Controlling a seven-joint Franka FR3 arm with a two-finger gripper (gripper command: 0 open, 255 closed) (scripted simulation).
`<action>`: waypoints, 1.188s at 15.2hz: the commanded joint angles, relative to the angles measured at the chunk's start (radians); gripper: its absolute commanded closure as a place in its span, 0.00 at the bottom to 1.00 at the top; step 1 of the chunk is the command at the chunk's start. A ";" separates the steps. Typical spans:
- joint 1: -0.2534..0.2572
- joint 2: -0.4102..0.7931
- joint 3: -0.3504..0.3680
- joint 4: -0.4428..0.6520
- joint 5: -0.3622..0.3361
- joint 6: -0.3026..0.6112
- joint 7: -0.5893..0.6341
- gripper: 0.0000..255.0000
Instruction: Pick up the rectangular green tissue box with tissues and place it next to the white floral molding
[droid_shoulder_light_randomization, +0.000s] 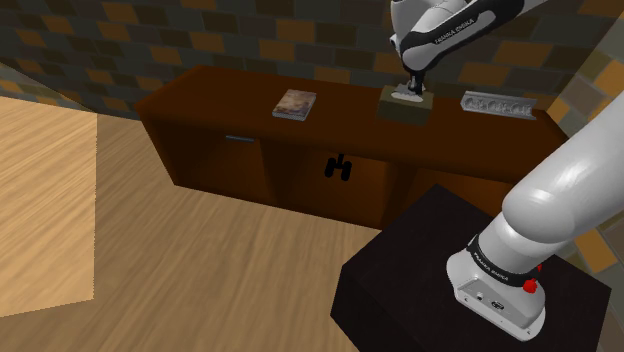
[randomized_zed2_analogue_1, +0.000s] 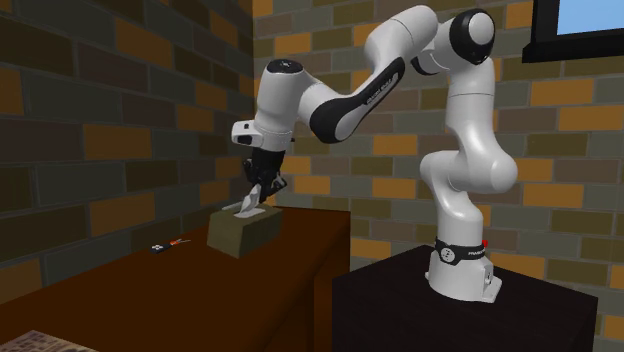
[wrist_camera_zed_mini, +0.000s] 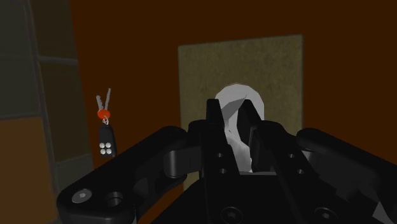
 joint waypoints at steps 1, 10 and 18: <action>0.003 -0.016 0.002 0.010 0.010 -0.023 -0.016 1.00; 0.011 -0.065 0.010 0.074 0.048 -0.120 -0.085 1.00; 0.017 -0.095 0.016 0.144 0.075 -0.207 -0.142 1.00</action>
